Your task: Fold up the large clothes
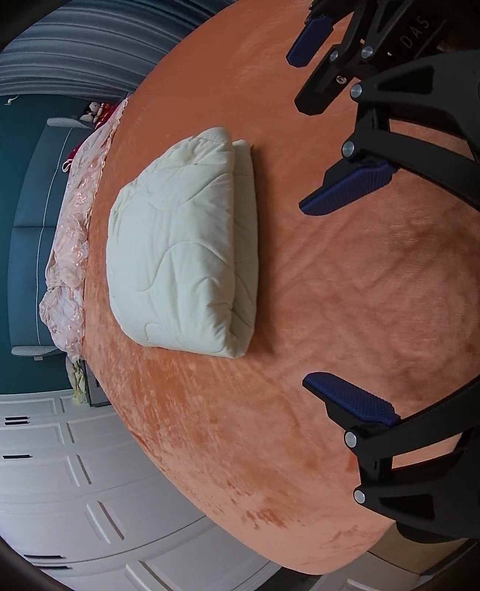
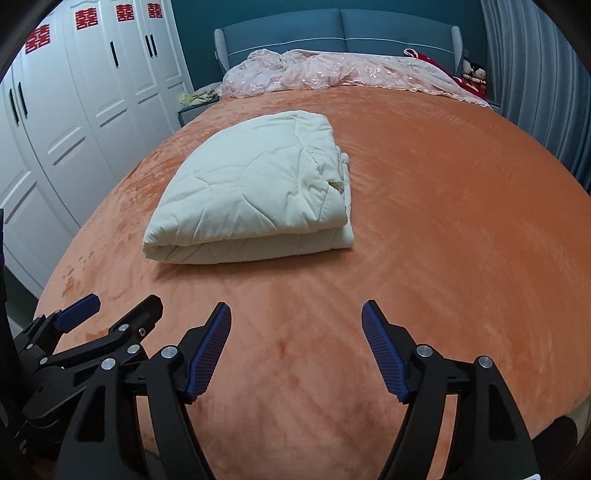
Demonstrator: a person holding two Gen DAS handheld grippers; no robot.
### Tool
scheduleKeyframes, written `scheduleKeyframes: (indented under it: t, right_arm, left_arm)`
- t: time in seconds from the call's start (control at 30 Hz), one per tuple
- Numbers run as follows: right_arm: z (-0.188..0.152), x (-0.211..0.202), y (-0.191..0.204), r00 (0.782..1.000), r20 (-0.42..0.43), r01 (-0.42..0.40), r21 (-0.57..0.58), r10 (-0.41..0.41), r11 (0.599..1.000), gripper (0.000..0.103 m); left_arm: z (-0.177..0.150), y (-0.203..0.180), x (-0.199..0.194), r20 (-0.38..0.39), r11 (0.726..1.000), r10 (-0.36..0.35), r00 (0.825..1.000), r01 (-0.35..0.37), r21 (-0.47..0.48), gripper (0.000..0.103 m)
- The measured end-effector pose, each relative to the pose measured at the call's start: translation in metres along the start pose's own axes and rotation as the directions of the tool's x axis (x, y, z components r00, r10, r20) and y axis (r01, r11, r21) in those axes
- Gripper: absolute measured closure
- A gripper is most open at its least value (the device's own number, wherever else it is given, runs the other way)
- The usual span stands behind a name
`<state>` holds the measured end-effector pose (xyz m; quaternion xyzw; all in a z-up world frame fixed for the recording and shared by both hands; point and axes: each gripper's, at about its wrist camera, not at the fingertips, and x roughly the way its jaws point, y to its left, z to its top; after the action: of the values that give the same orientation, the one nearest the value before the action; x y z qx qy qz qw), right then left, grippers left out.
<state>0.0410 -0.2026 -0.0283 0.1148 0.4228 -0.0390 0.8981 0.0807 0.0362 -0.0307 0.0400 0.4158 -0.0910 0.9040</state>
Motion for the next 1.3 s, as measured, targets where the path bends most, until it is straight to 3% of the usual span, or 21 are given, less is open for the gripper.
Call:
scheduleKeyframes:
  t: [0.6,1.3]
  right_arm:
    - [-0.052,-0.025,0.000,0.996,0.058,0.074,-0.026,-0.072,0.997,0.029]
    - [-0.057,-0.021,0.001,0.995,0.033,0.091,-0.020,-0.091,0.996,0.029]
  left_arm:
    - [-0.048,-0.003,-0.020,0.021,0.998,0.057,0.998,-0.057,0.010,0.018]
    - [-0.055,-0.001,-0.016,0.019,0.996,0.083,0.996,-0.083,0.004,0.019]
